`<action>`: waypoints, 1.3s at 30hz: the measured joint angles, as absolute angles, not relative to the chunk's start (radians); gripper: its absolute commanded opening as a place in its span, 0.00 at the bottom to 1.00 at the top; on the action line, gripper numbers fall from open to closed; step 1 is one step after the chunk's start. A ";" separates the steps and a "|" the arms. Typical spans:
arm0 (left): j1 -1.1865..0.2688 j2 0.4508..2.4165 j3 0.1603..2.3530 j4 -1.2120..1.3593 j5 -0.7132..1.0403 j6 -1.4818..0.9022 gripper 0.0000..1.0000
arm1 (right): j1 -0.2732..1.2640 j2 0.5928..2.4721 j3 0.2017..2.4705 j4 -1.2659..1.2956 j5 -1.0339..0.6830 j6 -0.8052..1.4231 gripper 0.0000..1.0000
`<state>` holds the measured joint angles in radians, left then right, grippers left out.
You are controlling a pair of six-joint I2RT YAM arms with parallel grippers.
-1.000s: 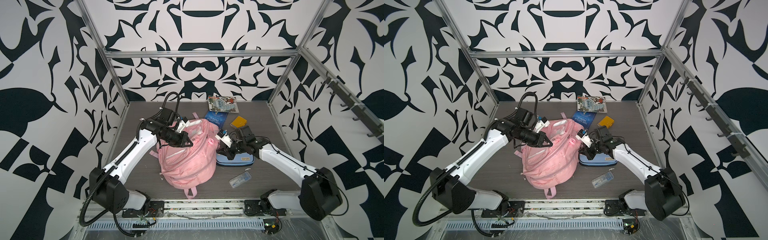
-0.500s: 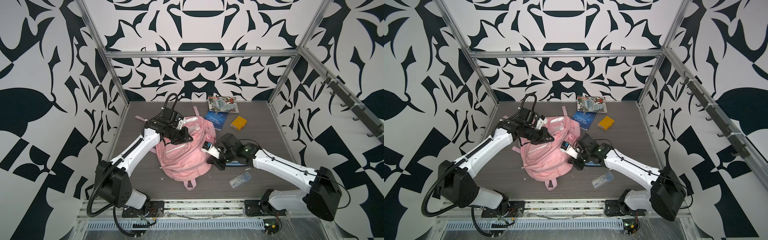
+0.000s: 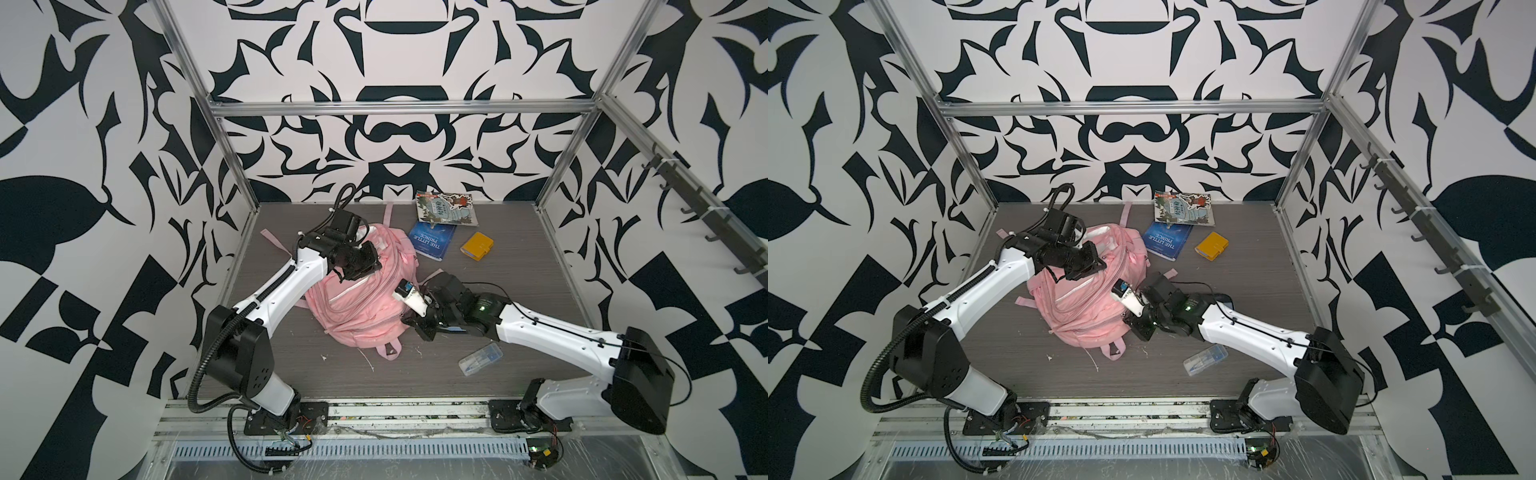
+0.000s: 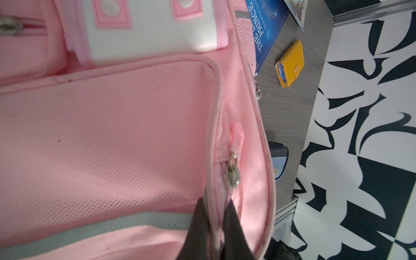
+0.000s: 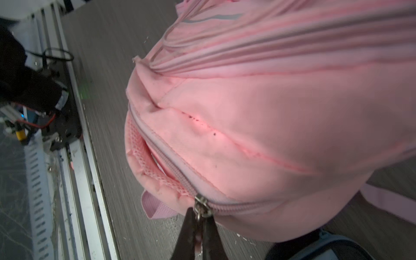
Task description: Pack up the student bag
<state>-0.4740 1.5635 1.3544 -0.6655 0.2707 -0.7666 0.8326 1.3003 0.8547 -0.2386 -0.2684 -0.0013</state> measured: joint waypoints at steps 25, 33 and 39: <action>-0.694 1.550 1.219 -0.754 0.069 -0.118 0.84 | 0.459 1.378 0.850 -0.250 -0.468 0.024 0.00; -0.743 1.703 1.248 -0.713 -0.030 -0.076 0.84 | 0.451 1.378 0.850 -0.265 -0.467 0.015 0.00; -0.780 1.714 1.253 -0.698 -0.119 -0.056 0.61 | 0.442 1.378 0.868 -0.284 -0.467 0.010 0.00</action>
<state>-0.7803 1.7138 1.2526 -0.6975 -0.1188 -0.0555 0.4419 1.3781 0.8680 -0.2844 -0.4671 0.0097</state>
